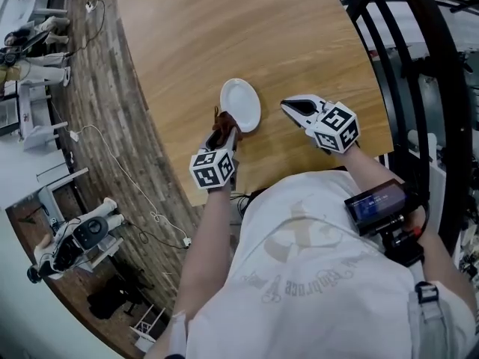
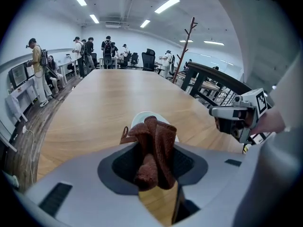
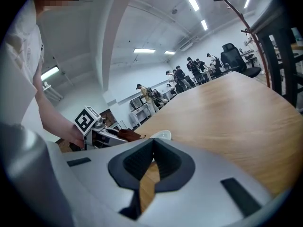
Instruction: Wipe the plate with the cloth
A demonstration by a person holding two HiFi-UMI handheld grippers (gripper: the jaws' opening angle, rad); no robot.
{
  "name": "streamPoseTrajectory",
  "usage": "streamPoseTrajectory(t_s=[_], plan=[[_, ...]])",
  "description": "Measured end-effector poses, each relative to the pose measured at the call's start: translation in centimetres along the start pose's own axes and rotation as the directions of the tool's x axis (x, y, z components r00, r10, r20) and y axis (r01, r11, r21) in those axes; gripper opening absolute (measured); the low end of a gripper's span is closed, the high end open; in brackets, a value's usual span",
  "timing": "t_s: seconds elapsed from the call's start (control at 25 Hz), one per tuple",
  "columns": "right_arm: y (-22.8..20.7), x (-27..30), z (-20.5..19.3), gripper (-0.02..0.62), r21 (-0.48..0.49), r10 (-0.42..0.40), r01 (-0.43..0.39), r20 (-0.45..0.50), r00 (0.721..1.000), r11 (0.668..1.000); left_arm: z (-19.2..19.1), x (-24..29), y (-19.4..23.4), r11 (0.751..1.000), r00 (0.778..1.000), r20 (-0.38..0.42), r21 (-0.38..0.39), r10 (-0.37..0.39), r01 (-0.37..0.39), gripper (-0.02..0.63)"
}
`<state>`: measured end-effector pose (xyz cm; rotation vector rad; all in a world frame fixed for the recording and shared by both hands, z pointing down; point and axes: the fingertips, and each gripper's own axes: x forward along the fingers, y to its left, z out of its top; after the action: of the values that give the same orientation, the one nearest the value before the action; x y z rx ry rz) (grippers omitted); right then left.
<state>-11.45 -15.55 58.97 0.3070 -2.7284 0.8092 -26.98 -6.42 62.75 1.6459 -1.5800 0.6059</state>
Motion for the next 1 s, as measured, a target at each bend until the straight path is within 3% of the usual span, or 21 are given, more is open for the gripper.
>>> streamPoseTrajectory(t_s=[0.16,0.56,1.0], plan=[[-0.1,-0.1,-0.2,0.014,0.022,-0.008,0.008,0.008,1.0,1.0,0.6,0.6,0.1,0.995,0.998,-0.044,0.093,0.037,-0.032,0.169],[-0.9,-0.7,-0.6,0.014,0.062,-0.039,0.037,0.026,0.999,0.997,-1.4,2.0,-3.5,0.978,0.988,-0.149,0.207,0.046,-0.014,0.17],[-0.9,-0.8,-1.1,0.014,0.065,-0.039,0.038,0.007,0.999,0.997,0.5,3.8,-9.0,0.964,0.989,-0.122,0.239,-0.087,0.114,0.169]])
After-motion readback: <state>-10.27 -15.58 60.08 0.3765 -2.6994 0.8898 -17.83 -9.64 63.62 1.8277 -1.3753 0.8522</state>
